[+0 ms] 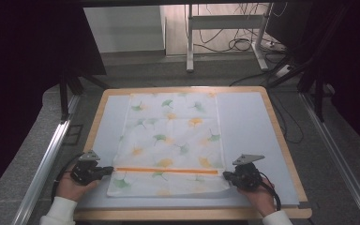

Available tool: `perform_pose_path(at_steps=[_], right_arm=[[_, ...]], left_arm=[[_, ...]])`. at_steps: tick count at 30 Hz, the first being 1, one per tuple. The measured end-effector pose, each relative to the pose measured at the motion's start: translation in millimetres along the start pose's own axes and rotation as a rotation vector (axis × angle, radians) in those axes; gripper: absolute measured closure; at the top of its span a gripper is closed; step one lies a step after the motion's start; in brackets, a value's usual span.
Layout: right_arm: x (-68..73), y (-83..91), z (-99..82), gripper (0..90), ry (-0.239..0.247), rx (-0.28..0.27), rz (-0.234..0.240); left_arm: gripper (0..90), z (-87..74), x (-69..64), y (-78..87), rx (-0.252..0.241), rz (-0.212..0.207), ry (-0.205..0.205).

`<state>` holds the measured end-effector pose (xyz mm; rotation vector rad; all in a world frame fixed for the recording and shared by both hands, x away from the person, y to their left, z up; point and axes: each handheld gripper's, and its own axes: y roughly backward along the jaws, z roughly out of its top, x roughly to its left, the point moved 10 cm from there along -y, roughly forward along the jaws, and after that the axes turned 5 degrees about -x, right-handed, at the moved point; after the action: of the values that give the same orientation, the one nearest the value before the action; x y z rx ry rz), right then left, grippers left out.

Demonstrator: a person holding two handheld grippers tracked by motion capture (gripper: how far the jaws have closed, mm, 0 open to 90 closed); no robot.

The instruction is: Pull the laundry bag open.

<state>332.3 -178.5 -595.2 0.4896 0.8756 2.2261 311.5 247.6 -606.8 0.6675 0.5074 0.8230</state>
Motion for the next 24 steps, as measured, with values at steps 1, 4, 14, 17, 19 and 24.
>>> perform_pose_path(at_steps=[1,4,14,17,19,24], right_arm=[[0.0,0.0,0.0,89.5,-0.001,0.000,0.001],[-0.1,0.0,0.0,89.5,-0.002,-0.001,0.003],[0.8,1.7,-0.4,89.3,0.007,-0.010,0.005],[1.2,3.5,-0.2,89.2,0.007,-0.017,0.011],[1.7,6.5,3.1,89.2,0.001,-0.046,0.023],[-1.4,17.0,13.5,85.9,0.002,-0.130,0.025]], left_arm=[[90.0,0.3,0.2,0.7,-0.003,-0.002,0.002],[90.0,-0.3,0.7,2.1,-0.012,-0.014,0.015],[80.4,2.6,1.6,12.9,-0.097,0.018,0.012],[74.4,3.1,5.0,20.4,-0.154,0.036,0.032],[69.1,3.3,6.6,23.5,-0.181,0.057,0.038],[56.4,6.0,6.0,21.5,-0.201,0.089,0.020]])
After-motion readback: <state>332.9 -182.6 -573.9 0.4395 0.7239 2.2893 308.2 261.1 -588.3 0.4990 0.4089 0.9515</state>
